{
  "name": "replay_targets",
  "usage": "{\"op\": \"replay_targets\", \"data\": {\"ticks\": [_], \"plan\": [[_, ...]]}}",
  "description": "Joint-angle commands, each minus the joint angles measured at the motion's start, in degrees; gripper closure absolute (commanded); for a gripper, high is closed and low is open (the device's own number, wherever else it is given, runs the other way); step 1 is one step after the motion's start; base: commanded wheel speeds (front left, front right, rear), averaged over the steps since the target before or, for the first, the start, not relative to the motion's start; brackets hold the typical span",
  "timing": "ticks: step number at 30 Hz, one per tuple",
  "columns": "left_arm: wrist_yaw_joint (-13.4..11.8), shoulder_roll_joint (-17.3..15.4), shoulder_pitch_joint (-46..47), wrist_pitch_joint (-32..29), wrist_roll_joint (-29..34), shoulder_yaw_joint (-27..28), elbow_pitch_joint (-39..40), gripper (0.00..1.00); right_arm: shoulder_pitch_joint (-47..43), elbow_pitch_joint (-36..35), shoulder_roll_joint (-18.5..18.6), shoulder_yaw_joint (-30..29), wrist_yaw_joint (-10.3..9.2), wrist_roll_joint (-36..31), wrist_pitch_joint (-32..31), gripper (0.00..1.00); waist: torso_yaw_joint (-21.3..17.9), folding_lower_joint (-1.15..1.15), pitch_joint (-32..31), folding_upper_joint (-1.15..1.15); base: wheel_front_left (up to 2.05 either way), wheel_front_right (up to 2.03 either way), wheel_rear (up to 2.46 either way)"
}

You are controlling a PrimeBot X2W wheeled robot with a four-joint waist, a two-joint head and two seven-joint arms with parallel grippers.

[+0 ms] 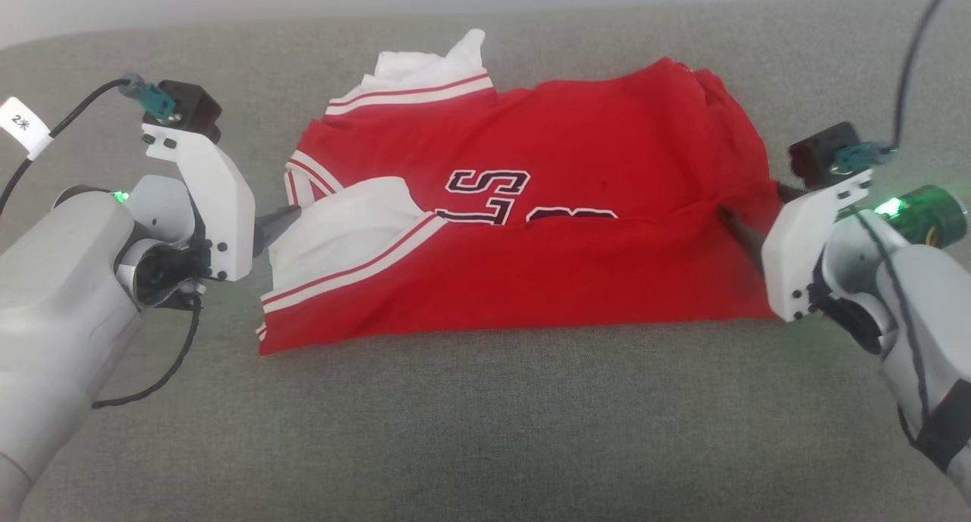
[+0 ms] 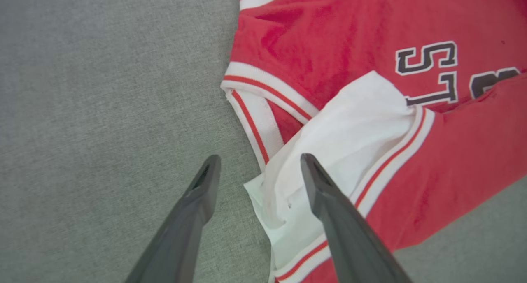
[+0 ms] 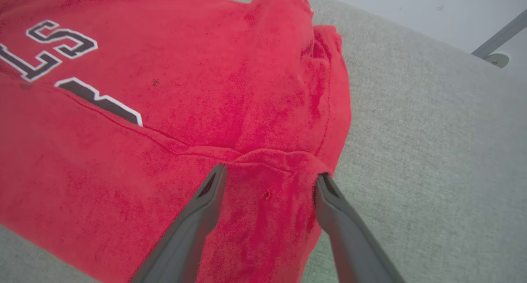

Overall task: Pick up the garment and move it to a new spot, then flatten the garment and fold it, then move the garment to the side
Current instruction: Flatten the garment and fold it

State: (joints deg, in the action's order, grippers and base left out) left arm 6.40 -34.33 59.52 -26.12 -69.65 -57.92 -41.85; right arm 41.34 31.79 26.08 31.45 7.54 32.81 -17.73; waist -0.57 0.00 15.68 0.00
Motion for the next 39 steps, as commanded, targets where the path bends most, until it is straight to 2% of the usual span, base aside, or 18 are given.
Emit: {"op": "replay_targets", "data": {"ticks": [1, 6, 11, 16, 18, 19, 21, 27, 31, 39], "plan": [[0.1, -0.2, 0.3, -0.1, 0.0, 0.1, -0.1, 0.0, 0.2, 0.2, 0.3, -0.3, -0.11, 0.0, 1.0, 0.0, 0.3, 0.0, -0.6, 0.0, 0.0, 0.0, 0.0], [-1.7, -1.2, -1.2, -1.2, -0.8, 0.4, 1.9, 0.0, -1.1, -0.8, 0.5, -4.4, -0.11, -2.3, 7.7, 0.0, 0.9, 0.0, -2.5, 0.0, 0.0, 0.0, 0.0], [-4.3, -3.9, -4.4, -1.9, -2.0, 0.6, 8.0, 0.0, -3.4, -1.7, -1.7, -14.3, -0.1, -8.7, 16.4, 0.0, 1.3, 0.0, -3.7, 0.0, 0.0, 0.0, 0.0], [-8.2, -7.5, -9.1, -2.3, -3.1, 0.4, 17.0, 0.0, -7.7, -6.8, -5.7, -25.5, -0.11, -17.5, 22.0, 0.0, 1.3, 0.0, -3.9, 0.0, 0.0, 0.0, 0.0], [-9.8, -9.1, -10.9, -2.0, -3.6, 0.5, 20.3, 0.0, -9.7, -10.0, -8.2, -29.7, -0.11, -20.9, 23.5, 0.0, 1.2, 0.0, -3.7, 0.0, 0.0, 0.0, 0.0], [-11.3, -10.4, -12.6, -1.8, -4.1, 0.6, 23.0, 0.0, -11.9, -13.7, -10.6, -33.2, -0.11, -25.0, 24.3, 0.0, 1.0, 0.0, -3.4, 0.0, 0.0, 0.0, 0.0], [-12.6, -11.4, -14.2, -1.6, -4.1, 0.5, 25.1, 0.0, -14.0, -17.4, -13.4, -35.8, -0.11, -28.3, 24.8, 0.0, 0.7, 0.0, -3.0, 0.0, 0.0, 0.0, 0.0], [-15.2, -12.4, -17.3, 0.1, -5.0, 1.0, 27.5, 0.0, -19.7, -26.6, -19.9, -39.8, -0.11, -33.2, 24.4, 0.0, -0.6, 0.0, -1.5, 0.0, 0.0, 0.0, 0.0], [-15.6, -12.1, -17.8, 1.0, -5.0, 1.2, 26.5, 0.0, -21.9, -29.3, -21.4, -40.6, -0.11, -33.9, 24.0, 0.0, -1.3, 0.0, -0.7, 0.0, 0.0, 0.0, 0.0], [-15.1, -8.9, -19.6, 0.8, -6.7, 0.5, 19.7, 0.0, -25.3, -32.3, -23.0, -41.5, -0.11, -33.5, 23.4, 0.0, -2.8, 0.0, 0.7, 0.0, 0.0, 0.0, 0.0]]}}
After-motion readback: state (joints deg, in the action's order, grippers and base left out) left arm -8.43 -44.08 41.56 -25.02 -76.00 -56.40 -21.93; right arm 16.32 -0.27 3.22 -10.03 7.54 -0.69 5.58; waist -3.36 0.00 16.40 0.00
